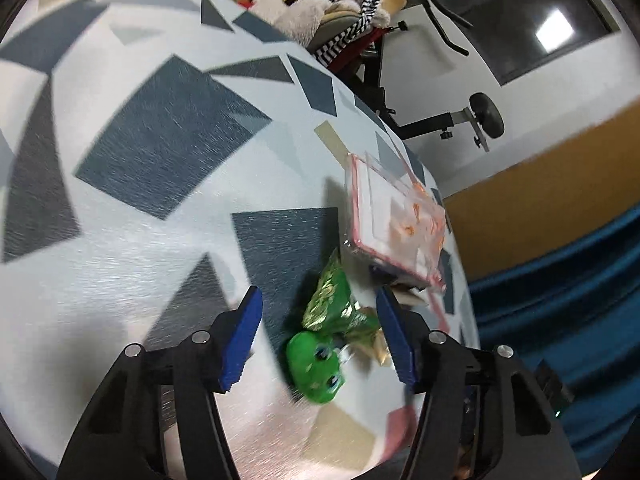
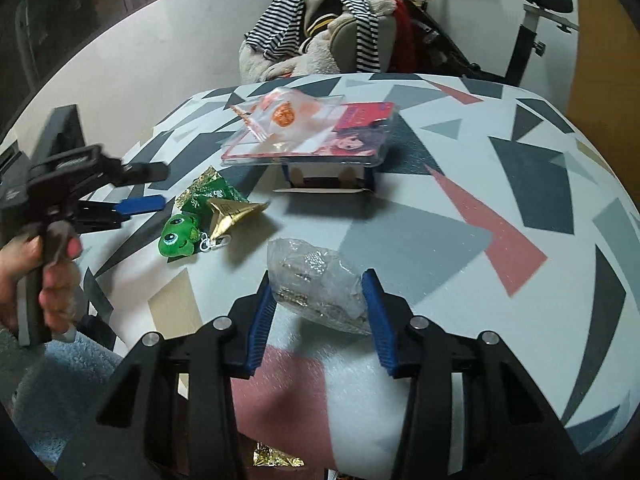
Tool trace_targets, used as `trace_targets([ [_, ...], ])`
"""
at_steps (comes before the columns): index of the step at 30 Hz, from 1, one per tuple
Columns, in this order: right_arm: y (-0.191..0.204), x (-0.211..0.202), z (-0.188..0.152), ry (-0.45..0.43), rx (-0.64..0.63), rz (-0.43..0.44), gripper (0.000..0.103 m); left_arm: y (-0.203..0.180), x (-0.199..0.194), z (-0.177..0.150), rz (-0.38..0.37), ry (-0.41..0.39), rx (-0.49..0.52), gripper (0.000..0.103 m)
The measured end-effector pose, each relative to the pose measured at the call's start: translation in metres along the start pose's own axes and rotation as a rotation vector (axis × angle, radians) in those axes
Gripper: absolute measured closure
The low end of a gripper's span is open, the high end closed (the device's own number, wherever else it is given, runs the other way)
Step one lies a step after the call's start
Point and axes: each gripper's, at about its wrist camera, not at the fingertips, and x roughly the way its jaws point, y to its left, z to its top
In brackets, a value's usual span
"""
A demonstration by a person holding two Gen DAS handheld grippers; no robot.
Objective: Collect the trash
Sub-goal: 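Grasp the green foil wrapper with the left gripper while the right gripper holds the clear wrapper, then carry the green foil wrapper and clear wrapper over the brown bin with both grippers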
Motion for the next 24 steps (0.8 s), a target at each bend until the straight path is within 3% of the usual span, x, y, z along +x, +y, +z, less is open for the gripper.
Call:
trace_targets([
  [7, -0.007, -0.009, -0.005, -0.011, 0.018, -0.005, 0.058, -0.02, 0.025, -0.001, 0.059, 0.049, 0.076, 0.047],
  [10, -0.009, -0.015, -0.006, -0.02, 0.024, -0.006, 0.058, -0.023, 0.031, -0.002, 0.122, 0.059, 0.1, 0.074],
  [11, -0.009, -0.017, -0.007, -0.022, 0.024, -0.007, 0.058, -0.023, 0.031, -0.003, 0.121, 0.056, 0.096, 0.075],
  [17, -0.008, -0.03, -0.011, -0.034, 0.021, -0.012, 0.058, -0.042, 0.009, -0.004, 0.125, -0.008, 0.181, 0.084],
  [24, 0.0, -0.046, -0.017, -0.056, 0.025, -0.002, 0.058, -0.086, -0.029, -0.018, 0.124, -0.057, 0.335, 0.087],
])
